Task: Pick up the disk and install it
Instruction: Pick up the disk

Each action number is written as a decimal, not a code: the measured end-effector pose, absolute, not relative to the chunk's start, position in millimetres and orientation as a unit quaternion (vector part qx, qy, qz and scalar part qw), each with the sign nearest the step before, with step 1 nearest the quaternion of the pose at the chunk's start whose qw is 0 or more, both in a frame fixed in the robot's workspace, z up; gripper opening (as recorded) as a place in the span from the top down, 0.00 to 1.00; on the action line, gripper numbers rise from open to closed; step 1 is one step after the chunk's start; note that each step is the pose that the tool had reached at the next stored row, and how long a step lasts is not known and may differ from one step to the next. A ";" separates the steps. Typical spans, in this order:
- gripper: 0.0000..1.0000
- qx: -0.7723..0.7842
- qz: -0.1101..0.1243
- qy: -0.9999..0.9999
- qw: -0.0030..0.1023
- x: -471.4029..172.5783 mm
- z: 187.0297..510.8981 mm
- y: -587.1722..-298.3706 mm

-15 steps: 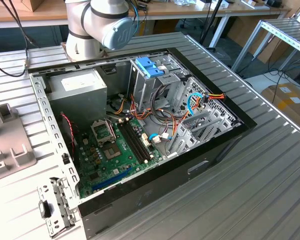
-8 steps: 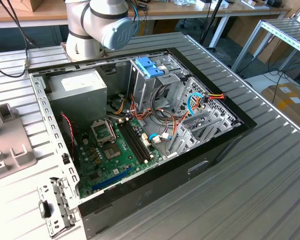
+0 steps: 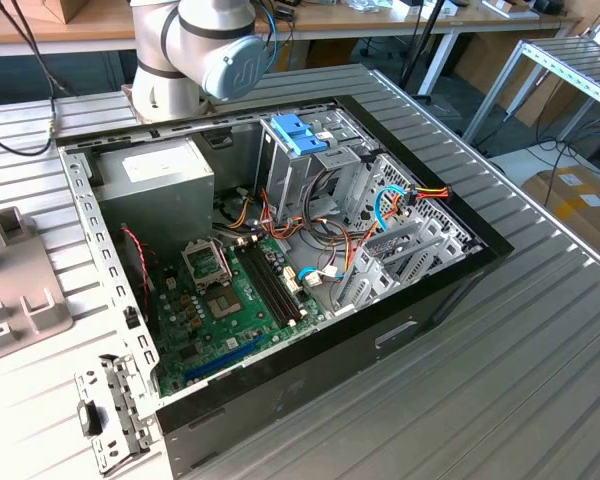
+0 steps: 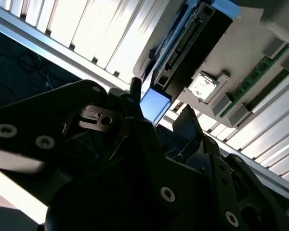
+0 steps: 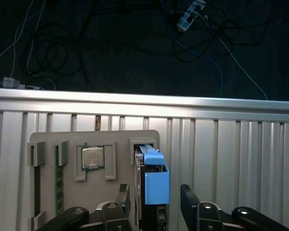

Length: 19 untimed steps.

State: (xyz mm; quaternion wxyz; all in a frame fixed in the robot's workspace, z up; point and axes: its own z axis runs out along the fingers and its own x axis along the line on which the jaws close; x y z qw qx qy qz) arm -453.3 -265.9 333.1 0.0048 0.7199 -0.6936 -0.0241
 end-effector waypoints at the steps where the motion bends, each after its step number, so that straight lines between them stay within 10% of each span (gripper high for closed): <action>1: 0.46 0.720 -0.024 -0.693 0.005 -454.0 332.1 -265.9; 19: 0.46 0.724 -0.024 -0.690 0.005 -454.6 314.5 -265.9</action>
